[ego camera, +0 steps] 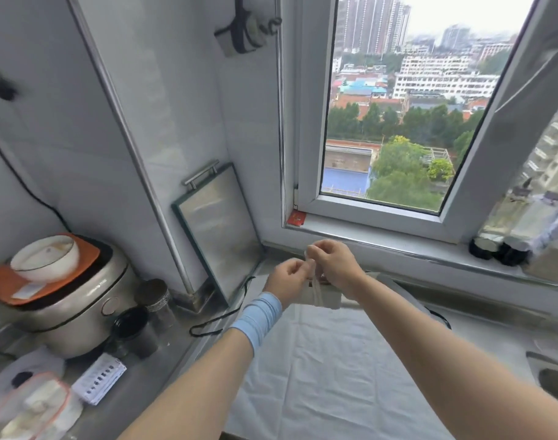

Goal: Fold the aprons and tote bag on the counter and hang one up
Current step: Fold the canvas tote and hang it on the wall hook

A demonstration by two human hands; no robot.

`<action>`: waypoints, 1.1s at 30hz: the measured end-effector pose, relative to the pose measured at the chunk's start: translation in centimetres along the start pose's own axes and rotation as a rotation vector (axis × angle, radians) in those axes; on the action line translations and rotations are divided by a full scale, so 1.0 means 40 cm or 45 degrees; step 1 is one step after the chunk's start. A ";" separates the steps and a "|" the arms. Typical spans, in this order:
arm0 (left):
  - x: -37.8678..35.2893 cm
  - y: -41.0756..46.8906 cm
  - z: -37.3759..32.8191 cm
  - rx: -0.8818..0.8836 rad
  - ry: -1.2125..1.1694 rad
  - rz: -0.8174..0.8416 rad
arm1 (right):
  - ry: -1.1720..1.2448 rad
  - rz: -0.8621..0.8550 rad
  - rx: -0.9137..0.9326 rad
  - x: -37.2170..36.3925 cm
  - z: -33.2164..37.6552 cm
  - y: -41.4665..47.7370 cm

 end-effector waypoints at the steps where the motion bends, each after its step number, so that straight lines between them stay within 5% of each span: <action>1: 0.020 0.009 -0.024 -0.031 0.008 -0.060 | 0.027 0.006 0.013 -0.002 0.030 0.011; 10: 0.264 0.135 -0.286 -0.229 0.244 -0.488 | 0.155 0.056 -0.058 -0.030 0.258 0.144; 16: 0.410 0.252 -0.463 -0.377 0.368 -0.592 | 0.034 -0.160 0.339 -0.025 0.510 0.222; 33: 0.719 0.443 -1.108 -1.152 0.459 -0.736 | -0.069 -0.653 0.849 0.051 1.204 0.458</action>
Point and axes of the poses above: each hand's wrist, its own y-axis towards the middle knuckle, its own x-axis out of the back of the hand, z = x × y, the point moved 9 cm from there along y, towards the middle knuckle, and after that the axes turned 1 degree about y, right-handed, at the moved point
